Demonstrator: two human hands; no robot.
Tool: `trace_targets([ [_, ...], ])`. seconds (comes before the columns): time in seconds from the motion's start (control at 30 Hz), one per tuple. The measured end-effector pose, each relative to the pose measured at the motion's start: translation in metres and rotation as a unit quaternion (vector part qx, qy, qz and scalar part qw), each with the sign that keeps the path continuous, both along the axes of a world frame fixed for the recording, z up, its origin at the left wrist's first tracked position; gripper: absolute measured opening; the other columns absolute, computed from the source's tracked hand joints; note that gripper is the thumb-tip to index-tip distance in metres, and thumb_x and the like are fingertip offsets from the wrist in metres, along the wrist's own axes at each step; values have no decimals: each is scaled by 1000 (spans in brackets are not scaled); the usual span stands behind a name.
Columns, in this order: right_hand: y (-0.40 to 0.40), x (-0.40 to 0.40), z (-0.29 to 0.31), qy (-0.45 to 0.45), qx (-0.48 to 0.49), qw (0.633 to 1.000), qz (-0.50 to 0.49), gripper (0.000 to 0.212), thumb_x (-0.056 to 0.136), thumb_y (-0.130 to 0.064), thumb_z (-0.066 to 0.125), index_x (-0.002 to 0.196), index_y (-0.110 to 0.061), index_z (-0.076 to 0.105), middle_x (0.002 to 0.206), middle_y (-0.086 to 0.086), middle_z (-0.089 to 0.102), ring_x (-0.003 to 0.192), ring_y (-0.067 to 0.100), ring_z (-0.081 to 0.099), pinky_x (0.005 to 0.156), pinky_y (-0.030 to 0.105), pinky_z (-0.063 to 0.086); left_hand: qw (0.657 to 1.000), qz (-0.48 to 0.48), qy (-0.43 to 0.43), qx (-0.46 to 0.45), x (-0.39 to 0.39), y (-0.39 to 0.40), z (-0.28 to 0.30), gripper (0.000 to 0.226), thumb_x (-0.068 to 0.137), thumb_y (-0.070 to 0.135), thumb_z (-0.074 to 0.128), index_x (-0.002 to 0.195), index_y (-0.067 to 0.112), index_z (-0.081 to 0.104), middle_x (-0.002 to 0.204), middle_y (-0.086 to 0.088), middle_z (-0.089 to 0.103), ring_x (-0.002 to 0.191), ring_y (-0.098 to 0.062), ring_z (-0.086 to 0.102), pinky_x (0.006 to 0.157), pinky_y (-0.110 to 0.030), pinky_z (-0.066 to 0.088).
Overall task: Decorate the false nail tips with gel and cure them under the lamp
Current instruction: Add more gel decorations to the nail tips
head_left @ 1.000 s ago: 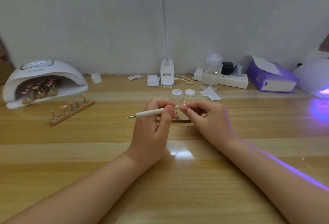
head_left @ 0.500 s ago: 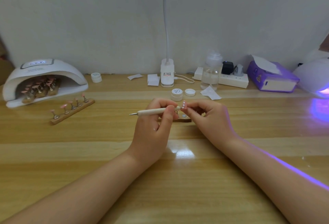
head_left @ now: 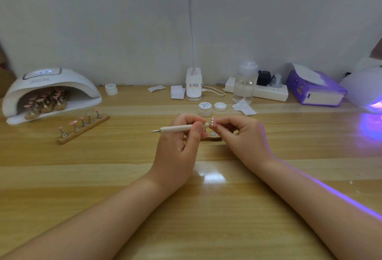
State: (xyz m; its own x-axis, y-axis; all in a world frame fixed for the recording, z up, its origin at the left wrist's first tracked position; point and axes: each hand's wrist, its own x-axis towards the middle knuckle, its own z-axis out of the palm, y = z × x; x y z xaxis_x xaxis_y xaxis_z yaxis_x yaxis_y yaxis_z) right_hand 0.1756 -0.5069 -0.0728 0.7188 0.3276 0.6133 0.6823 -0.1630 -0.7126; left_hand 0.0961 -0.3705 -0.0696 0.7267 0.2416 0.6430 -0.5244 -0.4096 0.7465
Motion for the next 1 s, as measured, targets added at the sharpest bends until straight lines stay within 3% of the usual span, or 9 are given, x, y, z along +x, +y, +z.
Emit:
trace_targets([
  [0.37, -1, 1, -2, 7, -4, 1000, 0, 9, 81, -10, 72, 85, -17, 75, 70, 5, 70, 62, 21, 57, 62, 38, 47, 1000, 6, 4, 9, 0, 0, 0, 13, 92, 22, 48, 89, 31, 57, 83, 7, 66, 74, -3, 65, 68, -20, 52],
  [1.0, -1, 1, -1, -17, -5, 1000, 0, 8, 80, -8, 73, 85, -15, 75, 71, 2, 71, 62, 22, 58, 62, 39, 48, 1000, 7, -2, 18, 2, 1, -1, 15, 92, 20, 48, 89, 33, 56, 79, 6, 66, 74, -4, 66, 68, -18, 52],
])
